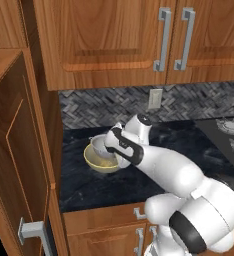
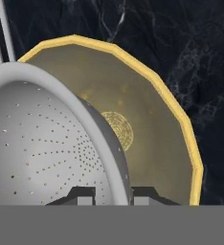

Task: Open the cabinet and setup a tea strainer by placing it in the bowl upright.

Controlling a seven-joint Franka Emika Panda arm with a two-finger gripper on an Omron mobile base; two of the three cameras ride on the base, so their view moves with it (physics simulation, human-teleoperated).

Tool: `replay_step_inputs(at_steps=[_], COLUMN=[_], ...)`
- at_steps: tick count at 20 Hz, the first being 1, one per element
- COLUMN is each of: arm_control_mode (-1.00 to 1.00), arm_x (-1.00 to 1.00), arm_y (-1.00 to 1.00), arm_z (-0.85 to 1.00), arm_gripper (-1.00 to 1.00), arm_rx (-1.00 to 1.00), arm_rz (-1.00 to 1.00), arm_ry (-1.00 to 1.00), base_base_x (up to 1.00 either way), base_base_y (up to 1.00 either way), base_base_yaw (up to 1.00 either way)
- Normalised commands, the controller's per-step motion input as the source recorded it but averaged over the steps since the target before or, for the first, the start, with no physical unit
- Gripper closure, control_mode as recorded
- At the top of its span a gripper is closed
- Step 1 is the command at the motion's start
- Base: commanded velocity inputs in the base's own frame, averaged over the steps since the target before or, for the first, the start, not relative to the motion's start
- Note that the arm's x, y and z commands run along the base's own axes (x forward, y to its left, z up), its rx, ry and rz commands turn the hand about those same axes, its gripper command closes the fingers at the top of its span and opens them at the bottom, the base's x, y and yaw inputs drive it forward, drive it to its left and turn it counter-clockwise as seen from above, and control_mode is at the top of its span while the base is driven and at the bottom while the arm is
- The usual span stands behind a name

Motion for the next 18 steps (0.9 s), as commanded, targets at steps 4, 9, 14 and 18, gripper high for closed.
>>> replay_step_inputs(at_steps=[4,9,14,18], arm_control_mode=[-1.0,-1.0,-1.0,-1.0], arm_x=[0.29,0.0,0.0,0.11], arm_y=[0.0,0.0,0.0,0.01], arm_z=[0.0,0.0,-0.09,-0.3], arm_gripper=[1.0,1.0,1.0,1.0], arm_rx=[0.0,-0.01,0.0,0.0], arm_rz=[0.0,0.0,0.0,0.0], arm_ry=[0.14,0.18,0.08,-0.02], base_base_x=[0.0,0.0,0.0,0.0], base_base_y=[0.0,0.0,0.0,0.0], base_base_yaw=[0.0,0.0,0.0,0.0])
